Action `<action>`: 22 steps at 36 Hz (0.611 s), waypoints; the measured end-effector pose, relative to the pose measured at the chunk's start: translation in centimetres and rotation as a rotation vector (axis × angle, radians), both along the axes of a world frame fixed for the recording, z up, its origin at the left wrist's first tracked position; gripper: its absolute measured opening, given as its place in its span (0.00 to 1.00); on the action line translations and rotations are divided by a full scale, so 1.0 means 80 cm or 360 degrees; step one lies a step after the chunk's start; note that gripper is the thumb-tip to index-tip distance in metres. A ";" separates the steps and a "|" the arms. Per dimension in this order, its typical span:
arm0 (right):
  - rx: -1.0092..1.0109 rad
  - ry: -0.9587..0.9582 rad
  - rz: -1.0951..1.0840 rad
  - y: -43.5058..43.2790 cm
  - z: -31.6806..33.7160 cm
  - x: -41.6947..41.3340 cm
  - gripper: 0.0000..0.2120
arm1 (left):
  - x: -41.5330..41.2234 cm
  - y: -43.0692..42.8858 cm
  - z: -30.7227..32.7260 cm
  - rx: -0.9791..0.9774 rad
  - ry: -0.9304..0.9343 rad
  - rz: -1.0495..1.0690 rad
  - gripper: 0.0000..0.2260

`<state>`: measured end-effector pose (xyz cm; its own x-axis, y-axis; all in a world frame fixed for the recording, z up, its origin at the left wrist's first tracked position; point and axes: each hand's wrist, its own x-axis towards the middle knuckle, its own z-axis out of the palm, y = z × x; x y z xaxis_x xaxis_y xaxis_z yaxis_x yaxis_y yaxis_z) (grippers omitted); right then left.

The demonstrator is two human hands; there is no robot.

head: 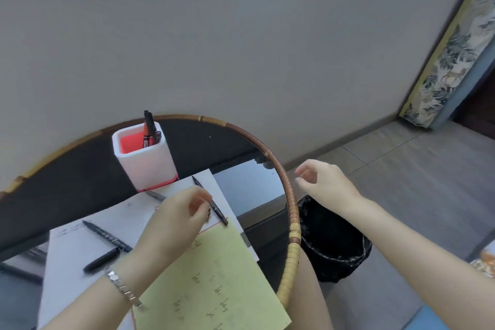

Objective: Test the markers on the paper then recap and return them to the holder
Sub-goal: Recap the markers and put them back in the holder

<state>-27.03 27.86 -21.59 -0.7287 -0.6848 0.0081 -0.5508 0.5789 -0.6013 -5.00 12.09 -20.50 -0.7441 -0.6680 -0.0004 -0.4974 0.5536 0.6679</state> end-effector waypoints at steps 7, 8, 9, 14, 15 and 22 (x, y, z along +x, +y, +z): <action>0.0118 0.0055 0.0525 -0.080 0.016 0.077 0.07 | 0.050 -0.030 0.000 -0.0054 0.0011 0.0182 0.06; 0.0142 0.0049 0.0556 -0.091 0.012 0.087 0.07 | 0.056 -0.033 -0.001 -0.0050 0.0003 0.0202 0.06; 0.0169 0.0043 0.0576 -0.101 0.008 0.096 0.08 | 0.062 -0.035 -0.002 -0.0049 -0.0004 0.0220 0.06; 0.0362 0.0086 0.0552 -0.136 -0.010 0.127 0.14 | 0.081 -0.040 -0.005 -0.0025 0.0003 0.0281 0.07; 0.0383 0.0075 0.0525 -0.139 -0.012 0.129 0.14 | 0.083 -0.040 -0.005 -0.0019 0.0005 0.0283 0.07; 0.0380 -0.0073 0.0426 -0.136 -0.015 0.124 0.19 | 0.068 -0.044 -0.013 -0.0068 0.0023 0.0254 0.07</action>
